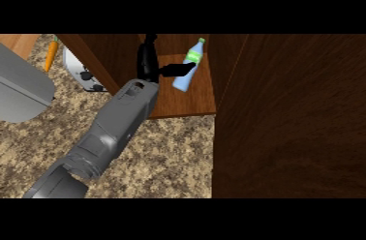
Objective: Pick up the bottled water, place it into the cabinet and close the cabinet
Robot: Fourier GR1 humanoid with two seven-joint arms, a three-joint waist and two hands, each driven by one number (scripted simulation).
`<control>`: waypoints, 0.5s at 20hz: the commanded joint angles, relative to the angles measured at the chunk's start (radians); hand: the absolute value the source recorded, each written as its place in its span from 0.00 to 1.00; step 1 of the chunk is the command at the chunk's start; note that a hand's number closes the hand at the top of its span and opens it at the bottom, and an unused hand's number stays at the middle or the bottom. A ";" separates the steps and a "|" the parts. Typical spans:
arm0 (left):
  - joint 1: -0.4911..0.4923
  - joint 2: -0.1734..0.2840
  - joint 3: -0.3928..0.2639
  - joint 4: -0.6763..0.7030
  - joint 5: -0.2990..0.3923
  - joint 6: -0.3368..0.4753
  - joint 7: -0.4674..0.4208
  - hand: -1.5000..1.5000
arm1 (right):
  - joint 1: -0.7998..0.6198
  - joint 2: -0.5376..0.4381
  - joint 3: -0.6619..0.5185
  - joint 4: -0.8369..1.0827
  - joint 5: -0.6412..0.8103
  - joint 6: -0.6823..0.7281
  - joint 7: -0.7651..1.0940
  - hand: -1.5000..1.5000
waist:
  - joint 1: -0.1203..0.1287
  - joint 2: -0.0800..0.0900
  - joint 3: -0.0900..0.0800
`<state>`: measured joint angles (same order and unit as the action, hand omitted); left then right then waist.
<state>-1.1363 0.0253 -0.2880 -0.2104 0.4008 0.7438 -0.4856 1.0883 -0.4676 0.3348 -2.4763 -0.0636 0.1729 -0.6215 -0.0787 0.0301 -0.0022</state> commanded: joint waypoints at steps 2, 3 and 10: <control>-0.010 0.009 0.121 -0.120 0.101 -0.121 -0.142 1.00 | -0.013 0.008 0.012 -0.003 -0.025 0.012 -0.002 0.00 | 0.009 -0.002 -0.001; 0.009 -0.024 0.127 -0.143 0.109 -0.141 -0.184 1.00 | 0.031 -0.010 0.011 -0.080 -0.050 0.017 0.030 0.00 | 0.011 -0.006 -0.002; 0.064 -0.025 0.081 -0.186 0.174 -0.324 -0.202 1.00 | 0.029 -0.009 0.018 -0.142 -0.054 0.009 0.097 0.00 | 0.032 -0.021 0.001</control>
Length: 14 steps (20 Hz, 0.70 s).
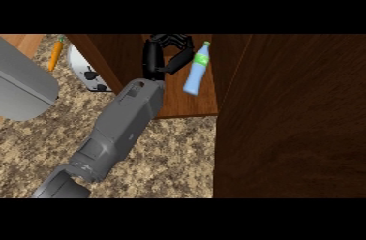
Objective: Pick up the bottled water, place it into the cabinet and close the cabinet
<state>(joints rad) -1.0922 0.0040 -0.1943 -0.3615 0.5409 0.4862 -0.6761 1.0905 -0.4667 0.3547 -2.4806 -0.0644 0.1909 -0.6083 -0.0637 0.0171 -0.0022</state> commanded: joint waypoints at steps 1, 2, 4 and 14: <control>0.008 -0.004 -0.039 -0.032 0.048 -0.042 -0.028 1.00 | -0.005 -0.008 -0.004 -0.120 -0.052 -0.003 0.080 0.00 | 0.002 -0.005 0.001; 0.023 -0.004 -0.059 -0.064 0.071 -0.045 -0.008 1.00 | -0.019 0.010 0.032 -0.127 -0.021 -0.025 0.117 0.00 | 0.011 -0.008 0.001; 0.049 -0.004 -0.044 -0.063 0.073 -0.075 -0.027 1.00 | -0.017 0.027 0.045 -0.059 0.014 -0.020 0.053 0.00 | 0.020 -0.013 0.001; 0.345 -0.004 -0.334 -0.466 0.253 -0.238 0.083 0.00 | 0.025 0.013 0.114 -0.150 0.078 -0.068 0.117 0.00 | 0.041 -0.032 -0.001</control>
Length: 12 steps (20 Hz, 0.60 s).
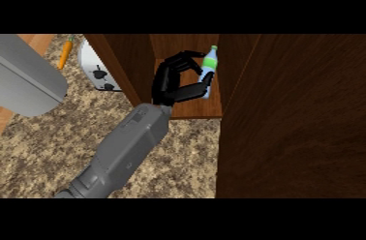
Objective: Pick up the bottled water, place it into the cabinet and close the cabinet
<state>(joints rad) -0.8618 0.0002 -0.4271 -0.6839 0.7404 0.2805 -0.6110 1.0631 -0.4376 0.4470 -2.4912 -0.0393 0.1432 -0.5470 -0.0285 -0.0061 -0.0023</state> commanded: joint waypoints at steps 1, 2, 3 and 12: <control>0.148 0.000 -0.110 -0.170 0.042 -0.054 0.024 0.00 | 0.018 -0.006 0.013 -0.137 0.028 -0.032 0.077 0.00 | 0.027 -0.003 0.000; 0.182 0.000 -0.137 -0.216 0.072 -0.042 0.036 0.00 | 0.048 -0.021 0.028 -0.164 0.052 -0.033 0.081 0.00 | 0.020 -0.006 0.000; 0.225 0.000 -0.163 -0.269 0.075 -0.057 0.049 0.00 | 0.042 -0.010 0.038 -0.160 0.056 -0.047 0.080 0.00 | 0.033 -0.010 -0.001; 0.649 0.180 -0.252 -0.636 0.000 0.023 0.003 0.00 | 0.090 -0.059 0.021 -0.145 0.074 -0.071 0.022 0.00 | 0.054 -0.013 0.001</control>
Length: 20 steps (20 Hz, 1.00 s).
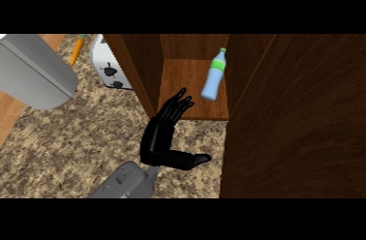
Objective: Pick up the bottled water, place it into the cabinet and close the cabinet
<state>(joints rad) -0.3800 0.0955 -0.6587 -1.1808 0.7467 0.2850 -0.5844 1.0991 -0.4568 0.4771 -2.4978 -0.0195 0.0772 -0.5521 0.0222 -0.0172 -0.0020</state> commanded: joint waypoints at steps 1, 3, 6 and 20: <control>0.189 0.142 -0.002 -0.205 0.016 0.002 0.013 0.00 | 0.052 -0.015 0.013 -0.130 0.075 -0.026 0.008 0.00 | 0.003 -0.002 0.001; 0.326 0.181 -0.035 -0.252 -0.009 -0.019 -0.074 0.00 | 0.047 -0.054 0.007 -0.104 0.098 -0.008 0.010 0.00 | 0.007 0.001 0.000; 0.399 0.248 -0.027 -0.373 0.010 -0.046 -0.075 0.00 | 0.017 -0.137 0.043 -0.129 0.133 0.050 0.032 1.00 | 0.022 0.001 -0.001; 0.661 0.585 0.119 -0.516 0.069 -0.287 -0.213 0.00 | -0.223 -0.302 0.150 -0.201 0.217 0.091 0.155 1.00 | 0.062 0.010 -0.009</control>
<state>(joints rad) 0.2093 0.6036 -0.5774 -1.6581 0.7967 0.0510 -0.7629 0.9270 -0.7368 0.5569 -2.5012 0.0523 0.1600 -0.5157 0.0652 -0.0131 -0.0092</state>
